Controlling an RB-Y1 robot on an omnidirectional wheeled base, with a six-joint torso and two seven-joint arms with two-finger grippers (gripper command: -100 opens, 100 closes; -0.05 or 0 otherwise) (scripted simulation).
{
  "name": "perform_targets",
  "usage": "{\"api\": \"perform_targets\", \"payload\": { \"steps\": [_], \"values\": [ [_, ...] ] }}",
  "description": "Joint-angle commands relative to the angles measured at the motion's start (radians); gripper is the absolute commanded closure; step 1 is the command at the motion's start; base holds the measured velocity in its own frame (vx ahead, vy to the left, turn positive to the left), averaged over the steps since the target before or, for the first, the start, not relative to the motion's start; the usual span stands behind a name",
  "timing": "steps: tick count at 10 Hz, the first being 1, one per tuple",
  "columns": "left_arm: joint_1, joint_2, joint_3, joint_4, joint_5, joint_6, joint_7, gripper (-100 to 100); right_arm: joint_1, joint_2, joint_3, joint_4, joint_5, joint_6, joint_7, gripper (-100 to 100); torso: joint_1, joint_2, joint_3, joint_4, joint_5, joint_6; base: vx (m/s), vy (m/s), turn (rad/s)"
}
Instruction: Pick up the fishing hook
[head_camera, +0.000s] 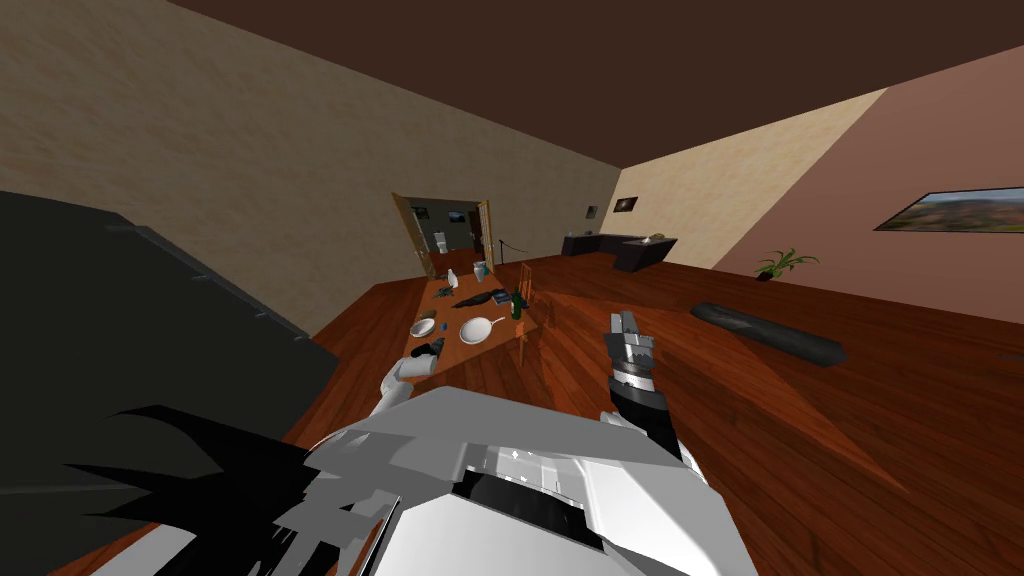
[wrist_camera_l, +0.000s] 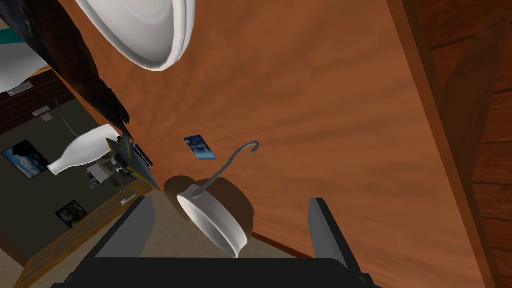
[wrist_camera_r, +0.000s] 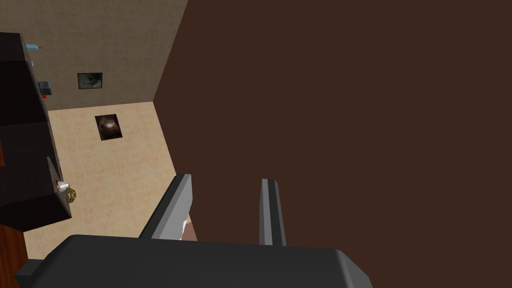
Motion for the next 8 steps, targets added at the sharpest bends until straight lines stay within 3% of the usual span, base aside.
{"api": "perform_targets", "payload": {
  "steps": [1, 3, 8],
  "values": [
    [-0.017, 0.014, -0.002, 0.032, -0.021, 0.045, 0.001, -100, 0.0, 0.0, 0.0, 0.0, 0.0, 0.0, 0.0, 0, 0.0, 0.0, 0.0, 0.0, 0.0, 0.0, 0.062, -0.013, -0.025],
    [-0.032, 0.024, -0.004, 0.059, -0.041, 0.078, 0.003, -100, 0.0, 0.0, 0.0, 0.0, 0.0, 0.0, 0.0, 0, 0.0, 0.0, 0.0, 0.0, 0.0, 0.0, 0.077, -0.012, -0.023],
    [-0.09, 0.066, -0.022, 0.154, -0.138, 0.206, 0.012, -100, 0.0, 0.0, 0.0, 0.0, 0.0, 0.0, 0.0, 0, 0.001, -0.003, -0.002, -0.001, 0.0, 0.0, 0.105, 0.006, -0.004]
  ]
}}
